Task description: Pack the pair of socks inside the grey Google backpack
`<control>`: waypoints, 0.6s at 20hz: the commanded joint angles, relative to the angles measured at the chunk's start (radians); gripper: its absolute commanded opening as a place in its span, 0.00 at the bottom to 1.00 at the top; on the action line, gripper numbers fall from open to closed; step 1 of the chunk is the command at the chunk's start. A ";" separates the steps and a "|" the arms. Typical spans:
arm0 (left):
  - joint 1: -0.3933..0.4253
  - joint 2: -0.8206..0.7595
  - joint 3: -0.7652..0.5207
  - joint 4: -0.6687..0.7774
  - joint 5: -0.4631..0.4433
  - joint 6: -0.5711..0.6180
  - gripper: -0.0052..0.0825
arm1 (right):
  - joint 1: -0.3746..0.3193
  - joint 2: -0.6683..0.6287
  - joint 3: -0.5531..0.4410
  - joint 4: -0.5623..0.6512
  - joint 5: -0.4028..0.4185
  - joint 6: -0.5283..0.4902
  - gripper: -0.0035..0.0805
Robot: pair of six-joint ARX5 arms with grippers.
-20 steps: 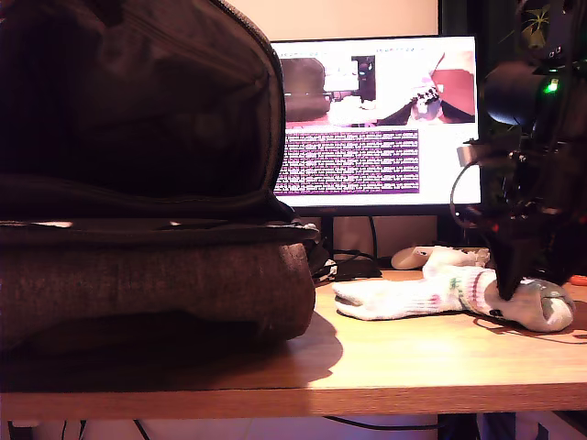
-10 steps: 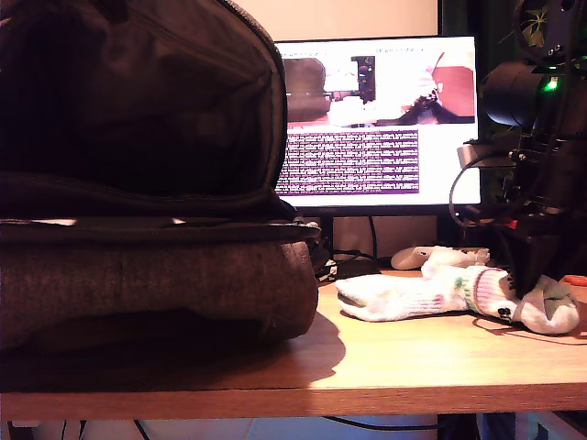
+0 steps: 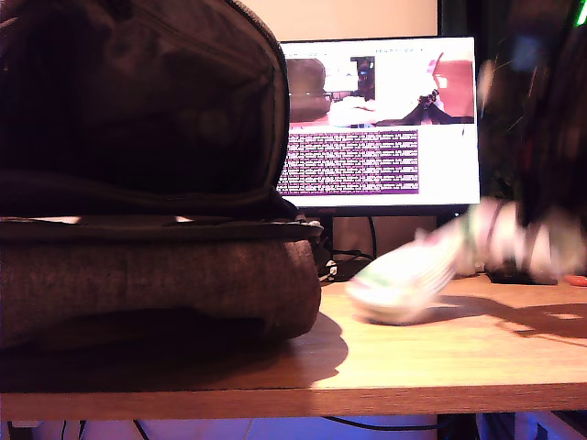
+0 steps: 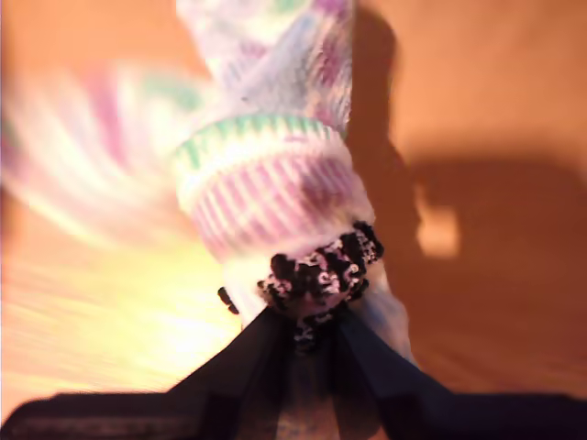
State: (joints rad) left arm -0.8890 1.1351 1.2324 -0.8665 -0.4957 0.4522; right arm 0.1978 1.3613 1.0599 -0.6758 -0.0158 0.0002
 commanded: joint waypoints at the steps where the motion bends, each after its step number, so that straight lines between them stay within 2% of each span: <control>1: -0.007 0.003 0.000 0.030 0.018 0.001 0.03 | 0.005 -0.055 -0.032 0.005 0.000 0.028 0.03; 4: -0.007 0.003 0.000 0.031 0.018 0.001 0.03 | 0.008 -0.193 -0.096 0.018 0.005 0.035 0.03; 8: -0.007 0.003 0.000 0.031 0.018 0.000 0.03 | 0.038 -0.416 -0.248 0.065 0.048 0.083 0.03; 12: -0.007 0.003 0.000 0.060 0.019 0.000 0.03 | 0.156 -0.662 -0.384 0.178 0.058 0.080 0.03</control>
State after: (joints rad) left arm -0.8890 1.1351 1.2324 -0.8471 -0.4953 0.4522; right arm 0.3302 0.7303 0.6937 -0.5266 0.0410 0.0788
